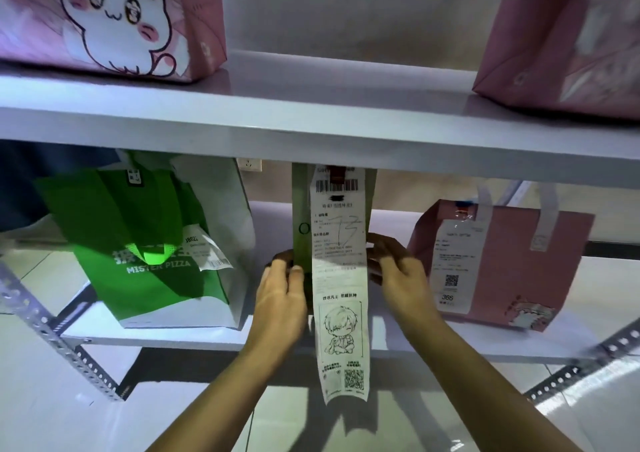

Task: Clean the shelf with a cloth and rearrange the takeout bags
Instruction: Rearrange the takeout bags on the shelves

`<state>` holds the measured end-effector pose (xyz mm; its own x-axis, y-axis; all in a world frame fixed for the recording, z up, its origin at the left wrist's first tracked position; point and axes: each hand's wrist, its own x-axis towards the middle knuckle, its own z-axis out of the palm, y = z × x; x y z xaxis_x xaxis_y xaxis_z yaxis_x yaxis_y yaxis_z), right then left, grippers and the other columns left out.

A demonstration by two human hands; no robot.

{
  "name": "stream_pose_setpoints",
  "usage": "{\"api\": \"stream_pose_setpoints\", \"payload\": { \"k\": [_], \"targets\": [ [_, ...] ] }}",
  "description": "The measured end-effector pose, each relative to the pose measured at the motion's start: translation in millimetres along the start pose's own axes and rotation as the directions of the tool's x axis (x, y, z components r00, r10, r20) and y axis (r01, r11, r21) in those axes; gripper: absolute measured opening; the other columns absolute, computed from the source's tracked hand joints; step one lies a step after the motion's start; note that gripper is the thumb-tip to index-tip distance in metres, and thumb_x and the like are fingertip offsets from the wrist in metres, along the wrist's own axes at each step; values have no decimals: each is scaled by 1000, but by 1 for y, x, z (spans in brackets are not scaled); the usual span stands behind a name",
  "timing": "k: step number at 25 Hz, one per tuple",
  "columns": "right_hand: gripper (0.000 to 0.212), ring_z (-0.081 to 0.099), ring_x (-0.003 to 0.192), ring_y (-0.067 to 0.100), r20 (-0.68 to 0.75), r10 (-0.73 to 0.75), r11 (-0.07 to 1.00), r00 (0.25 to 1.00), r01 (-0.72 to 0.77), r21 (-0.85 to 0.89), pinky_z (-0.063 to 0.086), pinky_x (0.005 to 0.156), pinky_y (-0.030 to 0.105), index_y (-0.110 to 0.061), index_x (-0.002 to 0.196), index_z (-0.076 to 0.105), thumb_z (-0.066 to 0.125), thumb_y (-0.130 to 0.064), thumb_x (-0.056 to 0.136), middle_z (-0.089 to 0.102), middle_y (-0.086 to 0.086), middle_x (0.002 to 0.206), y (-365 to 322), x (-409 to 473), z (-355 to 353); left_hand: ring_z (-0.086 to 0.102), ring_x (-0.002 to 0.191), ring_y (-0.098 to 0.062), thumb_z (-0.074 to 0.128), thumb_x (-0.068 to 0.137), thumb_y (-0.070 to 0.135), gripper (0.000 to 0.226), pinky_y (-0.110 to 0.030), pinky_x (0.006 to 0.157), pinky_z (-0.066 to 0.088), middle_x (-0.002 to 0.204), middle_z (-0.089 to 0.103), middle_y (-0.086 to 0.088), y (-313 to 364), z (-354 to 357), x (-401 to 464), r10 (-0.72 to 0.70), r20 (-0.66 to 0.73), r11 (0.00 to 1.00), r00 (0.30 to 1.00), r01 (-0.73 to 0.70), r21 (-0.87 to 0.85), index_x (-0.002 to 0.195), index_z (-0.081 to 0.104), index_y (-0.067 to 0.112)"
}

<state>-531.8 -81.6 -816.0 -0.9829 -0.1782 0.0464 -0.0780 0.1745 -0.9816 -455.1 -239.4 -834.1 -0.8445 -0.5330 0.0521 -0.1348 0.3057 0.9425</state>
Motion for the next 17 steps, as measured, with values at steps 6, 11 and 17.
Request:
{"api": "stream_pose_setpoints", "payload": {
  "k": [6,11,17],
  "targets": [
    [26,73,101,7,6,-86,996,996,86,3,58,82,19,-28,114,72,48,-22,105,78,-11,105,-29,-72,-18,63,100,-6,47,99,44,20,-31,83,55,109,65,10,19,-20,-61,-7,60,995,998,12,-97,110,58,31],
    [21,73,94,17,-7,15,995,1000,-15,-96,61,87,42,-26,108,74,57,-18,101,78,-4,98,-55,-120,-30,67,80,3,61,95,34,7,-11,56,49,86,70,19,27,-44,-107,-25,113,983,993,45,-176,93,62,28],
    [12,67,87,44,-9,39,998,999,-40,-49,61,80,47,-9,97,73,68,0,91,73,19,85,-84,-172,-39,68,72,-5,67,91,29,5,-14,57,48,82,75,7,38,-89,-150,10,159,979,987,23,-203,86,66,28]
  ]
}}
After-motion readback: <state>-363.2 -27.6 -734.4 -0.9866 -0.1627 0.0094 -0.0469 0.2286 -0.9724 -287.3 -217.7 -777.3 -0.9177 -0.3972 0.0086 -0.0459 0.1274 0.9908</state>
